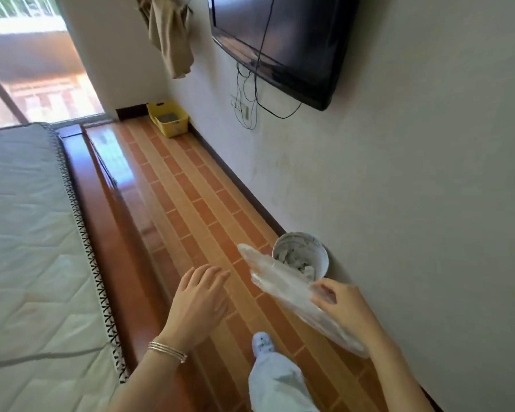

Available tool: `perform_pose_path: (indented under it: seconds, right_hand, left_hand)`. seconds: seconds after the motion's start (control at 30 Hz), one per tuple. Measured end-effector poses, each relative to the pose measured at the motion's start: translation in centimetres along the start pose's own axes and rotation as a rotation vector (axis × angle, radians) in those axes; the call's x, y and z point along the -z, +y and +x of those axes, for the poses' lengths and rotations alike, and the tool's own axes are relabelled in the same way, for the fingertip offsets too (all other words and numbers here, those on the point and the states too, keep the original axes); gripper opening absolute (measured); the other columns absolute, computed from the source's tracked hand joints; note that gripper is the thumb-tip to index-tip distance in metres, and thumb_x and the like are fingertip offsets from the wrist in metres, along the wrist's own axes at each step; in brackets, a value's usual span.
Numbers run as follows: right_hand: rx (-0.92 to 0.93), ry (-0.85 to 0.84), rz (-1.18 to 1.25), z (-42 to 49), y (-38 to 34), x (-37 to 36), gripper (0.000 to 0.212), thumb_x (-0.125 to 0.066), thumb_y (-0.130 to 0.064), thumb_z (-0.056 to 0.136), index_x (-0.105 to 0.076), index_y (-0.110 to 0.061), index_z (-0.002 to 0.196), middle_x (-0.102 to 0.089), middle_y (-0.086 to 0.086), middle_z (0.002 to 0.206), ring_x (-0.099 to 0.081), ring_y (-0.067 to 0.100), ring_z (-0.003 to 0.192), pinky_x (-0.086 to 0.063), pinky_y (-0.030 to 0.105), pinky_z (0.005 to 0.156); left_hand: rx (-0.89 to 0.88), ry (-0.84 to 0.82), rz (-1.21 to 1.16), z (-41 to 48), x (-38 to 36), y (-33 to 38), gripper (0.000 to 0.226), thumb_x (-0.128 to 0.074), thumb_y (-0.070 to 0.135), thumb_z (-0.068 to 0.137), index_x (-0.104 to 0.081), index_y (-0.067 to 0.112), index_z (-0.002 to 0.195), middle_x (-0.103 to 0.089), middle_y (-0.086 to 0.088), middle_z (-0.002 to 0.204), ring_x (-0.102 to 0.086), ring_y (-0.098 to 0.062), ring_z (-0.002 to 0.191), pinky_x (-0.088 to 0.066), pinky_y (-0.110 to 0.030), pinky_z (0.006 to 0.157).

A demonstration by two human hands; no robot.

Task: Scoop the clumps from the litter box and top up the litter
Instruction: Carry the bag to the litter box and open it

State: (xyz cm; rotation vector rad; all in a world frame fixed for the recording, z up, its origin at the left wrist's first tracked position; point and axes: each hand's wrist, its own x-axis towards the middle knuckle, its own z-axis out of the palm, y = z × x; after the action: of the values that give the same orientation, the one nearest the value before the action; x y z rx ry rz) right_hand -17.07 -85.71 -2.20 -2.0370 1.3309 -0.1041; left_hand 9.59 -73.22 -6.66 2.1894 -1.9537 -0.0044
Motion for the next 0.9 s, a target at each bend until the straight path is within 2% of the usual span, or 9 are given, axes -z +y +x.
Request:
perform_pose_path:
  seconds: [0.1,0.2,0.27,0.33,0.47,0.57,0.7,0.83,0.9]
  right_hand:
    - [0.054,-0.066,-0.022,6.5,-0.7,1.0,0.023,-0.061,-0.031,0.087,-0.062,-0.028,0.109,-0.066,-0.011,0.094,-0.061,0.002,0.086,-0.052,0.025,0.077]
    - [0.142,-0.117,-0.059,13.3,-2.4,2.5,0.022,-0.059,-0.031,0.088,-0.060,-0.031,0.110,-0.063,-0.017,0.096,-0.057,-0.004,0.087,-0.048,0.014,0.075]
    - [0.198,-0.120,-0.064,17.6,-3.9,3.7,0.020,-0.059,-0.033,0.088,-0.060,-0.033,0.108,-0.064,-0.017,0.098,-0.058,-0.002,0.090,-0.049,0.015,0.077]
    - [0.237,-0.143,-0.055,21.5,-5.6,5.0,0.019,-0.060,-0.034,0.087,-0.060,-0.032,0.106,-0.065,-0.014,0.098,-0.059,0.001,0.091,-0.050,0.018,0.078]
    - [0.301,-0.171,0.002,29.0,-8.7,6.6,0.018,-0.062,-0.027,0.087,-0.063,-0.026,0.105,-0.064,-0.010,0.099,-0.058,0.004,0.096,-0.042,0.014,0.078]
    - [0.334,-0.209,0.002,33.0,-10.6,6.1,0.018,-0.062,-0.026,0.087,-0.063,-0.026,0.104,-0.063,-0.011,0.098,-0.058,0.004,0.095,-0.041,0.014,0.078]
    - [0.367,-0.273,0.022,38.1,-13.4,4.8,0.016,-0.060,-0.025,0.088,-0.062,-0.028,0.103,-0.062,-0.015,0.097,-0.056,-0.003,0.093,-0.039,0.008,0.074]
    - [0.394,-0.278,0.041,43.7,-17.0,3.6,0.014,-0.059,-0.025,0.088,-0.061,-0.030,0.101,-0.063,-0.017,0.095,-0.055,-0.006,0.091,-0.041,0.006,0.071]
    - [0.397,-0.256,0.059,46.9,-19.1,3.0,0.013,-0.059,-0.024,0.088,-0.061,-0.030,0.099,-0.063,-0.016,0.093,-0.056,-0.007,0.089,-0.041,0.005,0.068]
  left_hand:
    - [0.079,0.028,0.007,3.3,-0.8,-1.9,0.051,-0.065,0.035,0.072,-0.058,0.024,0.122,-0.060,0.005,0.118,-0.055,-0.020,0.113,-0.026,-0.035,0.102]
    - [0.154,0.070,0.021,7.3,-0.8,-3.9,0.050,-0.054,0.037,0.074,-0.058,0.024,0.121,-0.061,0.005,0.118,-0.055,-0.020,0.112,-0.026,-0.034,0.102]
    - [0.195,0.071,0.026,10.1,-0.7,-5.2,0.051,-0.057,0.036,0.073,-0.056,0.025,0.123,-0.060,0.005,0.119,-0.054,-0.020,0.114,-0.027,-0.035,0.102]
    - [0.248,0.093,0.031,12.9,-0.3,-6.0,0.054,-0.065,0.035,0.071,-0.057,0.026,0.123,-0.059,0.005,0.120,-0.054,-0.020,0.115,-0.032,-0.036,0.103]
    - [0.319,0.148,0.032,18.4,0.9,-7.6,0.058,-0.076,0.033,0.064,-0.060,0.023,0.118,-0.063,0.003,0.116,-0.058,-0.021,0.112,-0.046,-0.042,0.096]
    - [0.339,0.154,0.056,21.2,1.1,-9.9,0.054,-0.071,0.032,0.068,-0.059,0.022,0.119,-0.062,0.002,0.117,-0.057,-0.021,0.112,-0.044,-0.042,0.098]
    - [0.383,0.157,0.081,24.3,0.9,-14.1,0.048,-0.049,0.037,0.075,-0.058,0.023,0.120,-0.061,0.005,0.118,-0.055,-0.019,0.113,-0.043,-0.040,0.099]
    - [0.395,0.168,0.073,27.8,0.4,-19.8,0.045,-0.050,0.036,0.075,-0.061,0.023,0.117,-0.063,0.004,0.116,-0.057,-0.019,0.110,-0.045,-0.038,0.096]
    - [0.383,0.166,0.079,30.0,0.6,-23.3,0.046,-0.053,0.036,0.074,-0.060,0.024,0.117,-0.062,0.005,0.116,-0.056,-0.019,0.109,-0.038,-0.035,0.098]
